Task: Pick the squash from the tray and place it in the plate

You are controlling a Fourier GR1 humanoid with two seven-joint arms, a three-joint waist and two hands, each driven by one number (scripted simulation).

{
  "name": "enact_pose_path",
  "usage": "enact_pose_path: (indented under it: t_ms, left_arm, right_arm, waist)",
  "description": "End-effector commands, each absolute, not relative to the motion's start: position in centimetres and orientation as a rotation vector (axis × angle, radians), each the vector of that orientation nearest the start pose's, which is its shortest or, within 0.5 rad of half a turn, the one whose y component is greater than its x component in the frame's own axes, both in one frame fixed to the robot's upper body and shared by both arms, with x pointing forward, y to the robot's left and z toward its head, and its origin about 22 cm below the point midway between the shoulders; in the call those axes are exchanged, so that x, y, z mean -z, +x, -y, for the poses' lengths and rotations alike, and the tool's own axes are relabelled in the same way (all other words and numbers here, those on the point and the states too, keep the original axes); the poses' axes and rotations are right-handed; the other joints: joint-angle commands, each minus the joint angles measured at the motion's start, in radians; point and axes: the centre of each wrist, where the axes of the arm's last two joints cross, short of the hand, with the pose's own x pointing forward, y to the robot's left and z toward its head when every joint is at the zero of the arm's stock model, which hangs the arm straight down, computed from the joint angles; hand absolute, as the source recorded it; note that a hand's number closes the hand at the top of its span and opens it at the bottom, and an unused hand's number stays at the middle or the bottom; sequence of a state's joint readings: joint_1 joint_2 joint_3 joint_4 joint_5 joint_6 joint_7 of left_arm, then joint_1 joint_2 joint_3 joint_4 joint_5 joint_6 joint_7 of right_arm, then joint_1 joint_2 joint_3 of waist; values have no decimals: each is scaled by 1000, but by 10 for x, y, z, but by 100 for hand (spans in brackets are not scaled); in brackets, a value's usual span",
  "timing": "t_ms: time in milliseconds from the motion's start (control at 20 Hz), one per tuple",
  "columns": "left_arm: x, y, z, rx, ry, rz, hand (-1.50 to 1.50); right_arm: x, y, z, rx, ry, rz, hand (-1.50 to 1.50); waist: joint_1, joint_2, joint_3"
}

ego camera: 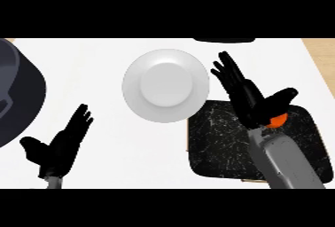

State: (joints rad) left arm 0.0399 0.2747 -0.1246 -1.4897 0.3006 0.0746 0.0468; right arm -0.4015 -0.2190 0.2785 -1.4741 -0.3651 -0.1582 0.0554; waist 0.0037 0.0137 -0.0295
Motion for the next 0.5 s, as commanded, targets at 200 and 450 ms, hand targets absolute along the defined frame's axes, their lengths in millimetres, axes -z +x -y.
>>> enact_pose_path:
  t_ms: [200,450]
  left_arm:
    - [12,244,-277,2,262,1345,0]
    - [20,233,-278,-1,230,1296,0]
  right_arm:
    - [-142,321,260,-338,341,1656,150]
    - [-185,319,303,-1019,-571,1708,150]
  waist:
    - [-26,-15,30]
    - [-43,-23,19]
